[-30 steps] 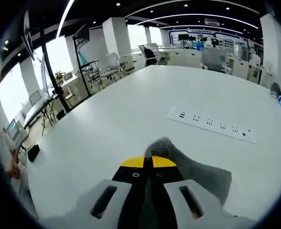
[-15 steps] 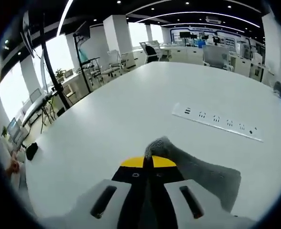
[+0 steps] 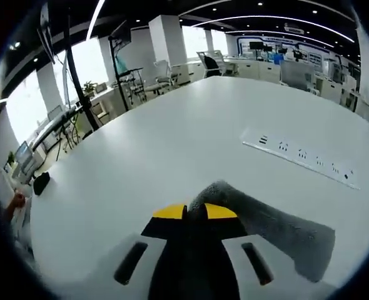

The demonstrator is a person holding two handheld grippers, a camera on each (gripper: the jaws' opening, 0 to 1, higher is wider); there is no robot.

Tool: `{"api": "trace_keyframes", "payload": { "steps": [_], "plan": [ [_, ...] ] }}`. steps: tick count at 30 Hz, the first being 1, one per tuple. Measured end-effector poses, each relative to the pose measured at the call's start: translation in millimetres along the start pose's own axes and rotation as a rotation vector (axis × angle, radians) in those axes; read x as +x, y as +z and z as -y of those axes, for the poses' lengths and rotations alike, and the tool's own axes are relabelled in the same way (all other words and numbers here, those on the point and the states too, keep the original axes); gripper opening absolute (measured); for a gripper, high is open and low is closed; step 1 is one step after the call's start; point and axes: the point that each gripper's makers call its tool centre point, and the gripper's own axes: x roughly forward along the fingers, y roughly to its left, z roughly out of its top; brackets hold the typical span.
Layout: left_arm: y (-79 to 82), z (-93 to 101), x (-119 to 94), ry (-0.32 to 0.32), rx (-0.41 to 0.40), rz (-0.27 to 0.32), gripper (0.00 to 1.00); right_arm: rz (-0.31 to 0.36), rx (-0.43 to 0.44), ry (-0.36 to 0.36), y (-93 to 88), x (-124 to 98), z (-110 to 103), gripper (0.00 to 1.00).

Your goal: Fold the towel on the table until its edges align and the towel forms a compact rectangular stack.

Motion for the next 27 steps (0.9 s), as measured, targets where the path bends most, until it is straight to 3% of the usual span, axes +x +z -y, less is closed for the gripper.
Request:
{"api": "trace_keyframes", "payload": {
  "steps": [6,8,17,22,25,27],
  "plan": [
    [-5.1,-6.9,3,0.03,-0.02,-0.006,0.04,-0.011,-0.004,-0.01,-5.6,7,2,0.11],
    [-11.0,-14.8,3,0.08,-0.003,-0.042,0.03,-0.013,-0.019,-0.014,-6.1,7,3,0.1],
    [-7.8,-10.4,4,0.08,0.017,-0.054,0.03,-0.011,-0.039,-0.005,-6.2,10,4,0.09],
    [-6.7,-8.0,3,0.061,0.008,-0.063,0.04,-0.002,-0.057,0.012,-5.1,2,-2,0.15],
    [-4.3,-9.3,0,0.056,0.006,-0.05,0.09,-0.006,-0.075,0.023,-7.5,0,-1,0.19],
    [5.5,-7.4,-1,0.038,0.021,-0.001,0.21,-0.001,-0.092,0.028,-6.4,-2,4,0.21]
  ]
}}
